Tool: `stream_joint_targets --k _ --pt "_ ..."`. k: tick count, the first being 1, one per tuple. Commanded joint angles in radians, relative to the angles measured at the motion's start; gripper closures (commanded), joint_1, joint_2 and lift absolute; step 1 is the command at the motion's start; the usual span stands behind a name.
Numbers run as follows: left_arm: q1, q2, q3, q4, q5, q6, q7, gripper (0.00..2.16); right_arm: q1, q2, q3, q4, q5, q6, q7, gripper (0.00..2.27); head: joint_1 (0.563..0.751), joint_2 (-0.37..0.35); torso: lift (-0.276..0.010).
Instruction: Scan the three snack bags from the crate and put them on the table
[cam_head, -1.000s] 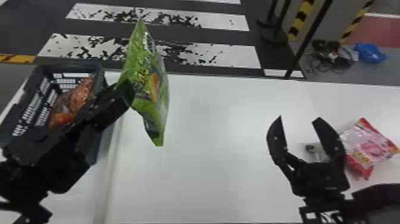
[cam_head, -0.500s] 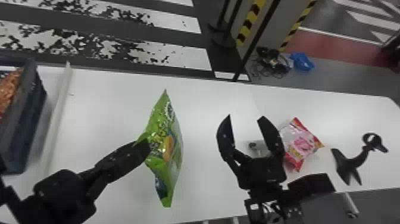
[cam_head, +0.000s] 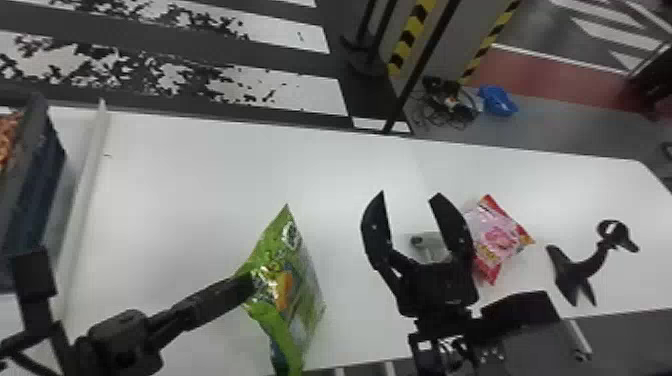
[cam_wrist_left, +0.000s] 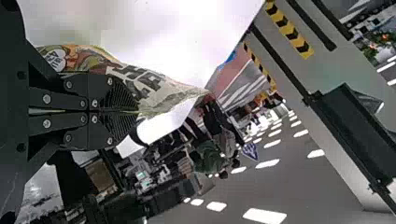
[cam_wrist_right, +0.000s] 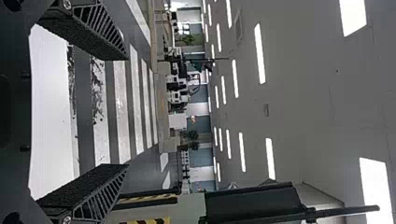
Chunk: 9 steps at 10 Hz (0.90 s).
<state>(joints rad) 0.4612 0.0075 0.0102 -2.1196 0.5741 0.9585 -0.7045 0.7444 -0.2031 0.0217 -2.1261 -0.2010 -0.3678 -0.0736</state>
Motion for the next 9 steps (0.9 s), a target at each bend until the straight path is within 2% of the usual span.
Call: stream_joint_targets --k 1,3,4,5,6,7,9 --pt "-0.055 -0.001 0.008 0.092 -0.054 0.02 0.0 1.78 0.003 -0.004 -0.002 -0.002 0.0 -0.001 0.0 0.06 0.695 -0.35 -0.094" --pt "-0.088 0.0 0.011 0.139 -0.115 0.026 0.016 1.78 0.001 -0.007 -0.002 -0.003 -0.003 -0.001 0.0 0.06 0.695 -0.35 -0.094" --pt "-0.095 -0.001 0.011 0.138 -0.138 0.023 0.053 1.78 -0.002 -0.012 -0.003 -0.003 -0.008 -0.001 0.0 0.06 0.695 -0.35 -0.094" --pt "-0.102 -0.001 0.001 0.13 -0.18 0.004 0.119 1.78 -0.004 -0.016 -0.006 -0.003 -0.011 -0.001 0.0 0.06 0.695 -0.35 -0.094" --pt "-0.119 0.0 -0.012 0.13 -0.217 -0.066 0.188 1.78 -0.007 -0.019 -0.009 -0.002 -0.015 0.002 0.0 0.06 0.695 -0.335 -0.094" --pt "-0.141 0.0 -0.013 0.147 -0.226 -0.115 0.227 1.78 -0.008 -0.022 -0.016 0.0 -0.015 0.002 0.0 0.06 0.695 -0.309 -0.094" --pt "-0.207 0.0 -0.019 0.219 -0.249 -0.146 0.249 0.0 -0.016 -0.024 -0.023 0.012 -0.015 0.011 0.0 0.05 0.695 -0.275 -0.094"
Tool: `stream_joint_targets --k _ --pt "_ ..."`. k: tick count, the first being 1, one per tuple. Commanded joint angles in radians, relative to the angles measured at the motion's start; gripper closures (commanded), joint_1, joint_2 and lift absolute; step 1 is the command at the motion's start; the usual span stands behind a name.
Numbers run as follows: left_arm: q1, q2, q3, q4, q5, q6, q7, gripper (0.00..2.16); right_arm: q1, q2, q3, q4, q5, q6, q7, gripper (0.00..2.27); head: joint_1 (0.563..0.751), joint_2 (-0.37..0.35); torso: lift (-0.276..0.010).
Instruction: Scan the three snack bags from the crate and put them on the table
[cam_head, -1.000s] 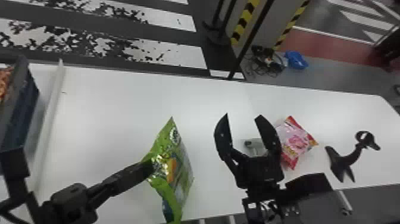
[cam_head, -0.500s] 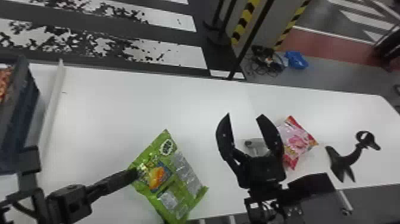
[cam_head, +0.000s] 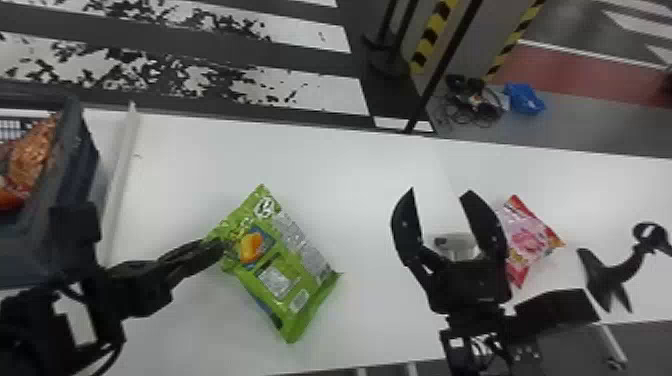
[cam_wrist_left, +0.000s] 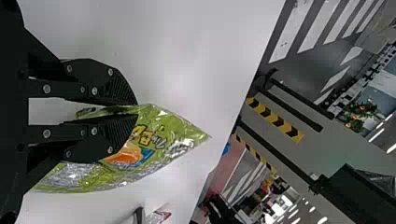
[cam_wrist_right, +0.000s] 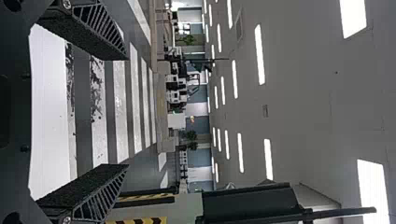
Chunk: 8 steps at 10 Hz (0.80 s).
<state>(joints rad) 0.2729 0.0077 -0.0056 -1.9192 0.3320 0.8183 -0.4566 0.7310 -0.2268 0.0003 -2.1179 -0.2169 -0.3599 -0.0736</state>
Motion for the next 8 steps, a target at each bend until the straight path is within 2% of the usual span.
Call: stream_joint_targets --k 1,2,3,4,5,6,8 --pt "-0.032 0.0 -0.024 0.034 -0.042 -0.015 0.021 0.0 -0.01 0.0 -0.003 0.012 0.001 0.009 0.0 0.05 0.695 -0.266 -0.094" --pt "-0.035 0.003 -0.066 0.035 -0.116 -0.067 0.081 0.03 -0.018 0.001 -0.002 0.016 0.002 0.022 0.002 0.05 0.695 -0.264 -0.094" --pt "-0.03 0.006 -0.076 0.035 -0.145 -0.132 0.118 0.03 -0.024 0.001 0.001 0.021 0.005 0.028 0.002 0.05 0.695 -0.258 -0.094" --pt "-0.02 0.011 -0.068 0.031 -0.146 -0.199 0.141 0.03 -0.032 0.0 0.006 0.024 0.007 0.04 0.002 0.05 0.695 -0.243 -0.094" --pt "-0.007 0.012 -0.048 0.012 -0.159 -0.205 0.147 0.03 -0.038 0.0 0.009 0.027 0.008 0.049 0.002 0.05 0.695 -0.236 -0.094" --pt "0.029 0.012 -0.013 -0.049 -0.162 -0.227 0.147 0.03 -0.041 -0.002 0.014 0.027 0.007 0.068 0.002 0.05 0.695 -0.213 -0.094" --pt "0.149 0.014 0.062 -0.259 -0.143 -0.233 0.133 0.03 -0.05 -0.006 0.033 0.021 0.008 0.101 0.008 0.05 0.695 -0.158 -0.094"
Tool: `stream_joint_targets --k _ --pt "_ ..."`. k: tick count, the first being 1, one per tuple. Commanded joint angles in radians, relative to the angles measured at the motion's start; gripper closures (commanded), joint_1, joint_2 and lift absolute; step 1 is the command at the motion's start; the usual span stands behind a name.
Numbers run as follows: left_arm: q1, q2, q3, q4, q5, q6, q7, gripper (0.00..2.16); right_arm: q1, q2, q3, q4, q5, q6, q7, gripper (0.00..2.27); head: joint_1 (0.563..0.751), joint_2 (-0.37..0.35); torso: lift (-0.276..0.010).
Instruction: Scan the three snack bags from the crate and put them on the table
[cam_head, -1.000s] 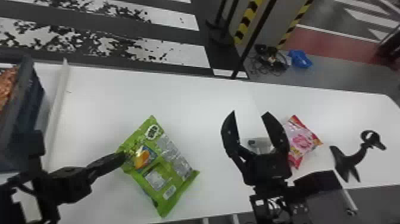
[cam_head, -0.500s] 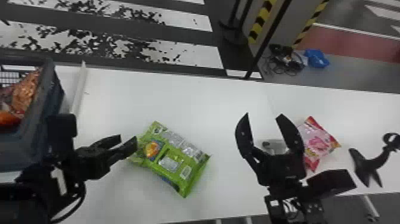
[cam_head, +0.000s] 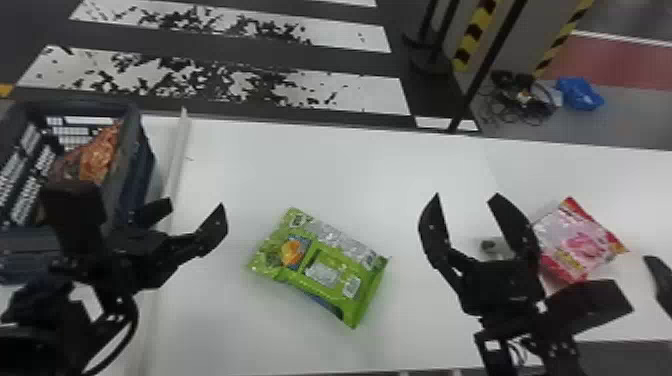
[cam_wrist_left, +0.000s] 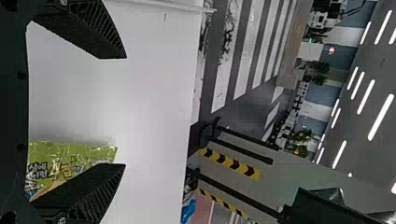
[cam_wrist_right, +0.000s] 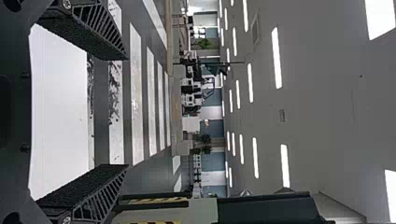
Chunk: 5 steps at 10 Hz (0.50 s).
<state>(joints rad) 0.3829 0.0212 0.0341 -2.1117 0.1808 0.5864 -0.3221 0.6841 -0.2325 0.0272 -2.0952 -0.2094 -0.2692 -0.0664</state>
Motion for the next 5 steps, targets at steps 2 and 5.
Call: stream_joint_targets --k 2,5 --pt "0.159 0.002 0.132 -0.263 0.097 0.002 -0.04 0.03 -0.009 -0.001 0.034 0.0 0.005 0.048 0.004 0.07 0.695 -0.106 -0.094" --pt "0.309 -0.004 0.216 -0.403 0.157 -0.065 -0.045 0.03 -0.006 -0.001 0.059 -0.003 0.005 0.091 0.019 0.09 0.695 -0.019 -0.094"
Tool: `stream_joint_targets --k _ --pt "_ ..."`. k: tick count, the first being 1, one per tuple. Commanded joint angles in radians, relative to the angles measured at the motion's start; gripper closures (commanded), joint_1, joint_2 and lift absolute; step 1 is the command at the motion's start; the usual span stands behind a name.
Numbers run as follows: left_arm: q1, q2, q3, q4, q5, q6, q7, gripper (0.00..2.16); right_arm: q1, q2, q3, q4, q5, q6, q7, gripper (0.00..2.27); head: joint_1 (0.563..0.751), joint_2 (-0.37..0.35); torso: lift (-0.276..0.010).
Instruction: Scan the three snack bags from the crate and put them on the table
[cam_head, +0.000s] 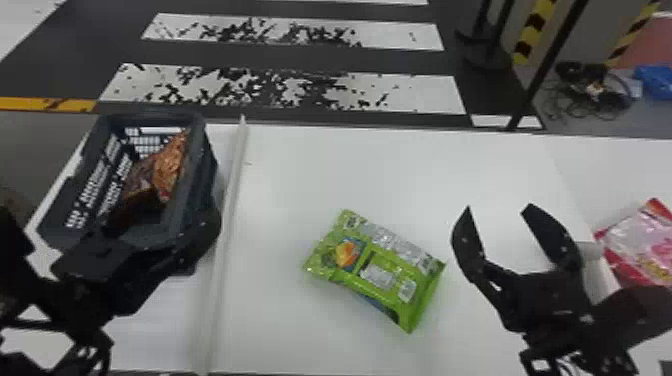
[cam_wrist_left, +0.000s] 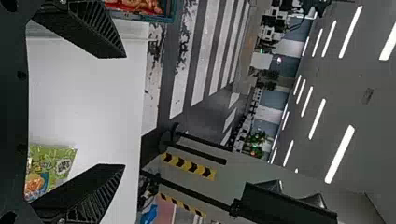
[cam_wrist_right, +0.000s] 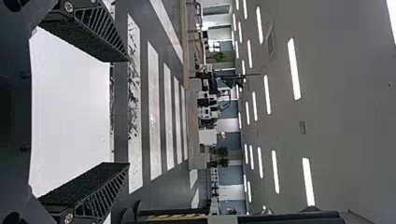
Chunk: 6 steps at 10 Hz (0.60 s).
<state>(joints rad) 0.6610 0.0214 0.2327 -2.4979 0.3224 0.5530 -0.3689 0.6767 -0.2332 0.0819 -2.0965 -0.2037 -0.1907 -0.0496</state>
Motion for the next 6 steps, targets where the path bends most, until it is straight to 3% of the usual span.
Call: stream_joint_targets --k 1,2,3,4,6 --pt "0.074 -0.008 0.025 -0.018 0.029 -0.109 0.034 0.03 0.006 -0.001 0.018 -0.003 0.003 0.015 0.002 0.09 0.695 0.004 -0.094" --pt "0.098 -0.009 0.025 -0.018 0.037 -0.133 0.077 0.03 0.009 -0.006 0.036 -0.008 -0.003 0.058 0.028 0.09 0.695 0.036 -0.094" --pt "0.121 -0.011 0.025 -0.018 0.037 -0.152 0.091 0.03 0.009 -0.006 0.045 -0.013 -0.005 0.08 0.05 0.13 0.695 0.053 -0.094" --pt "0.154 -0.012 0.023 -0.015 0.038 -0.228 0.114 0.03 0.017 -0.006 0.059 -0.025 -0.01 0.129 0.07 0.16 0.695 0.095 -0.094" --pt "0.181 -0.017 0.023 0.014 0.037 -0.29 0.116 0.03 0.038 -0.012 0.099 -0.042 -0.011 0.193 0.114 0.29 0.695 0.158 -0.094"
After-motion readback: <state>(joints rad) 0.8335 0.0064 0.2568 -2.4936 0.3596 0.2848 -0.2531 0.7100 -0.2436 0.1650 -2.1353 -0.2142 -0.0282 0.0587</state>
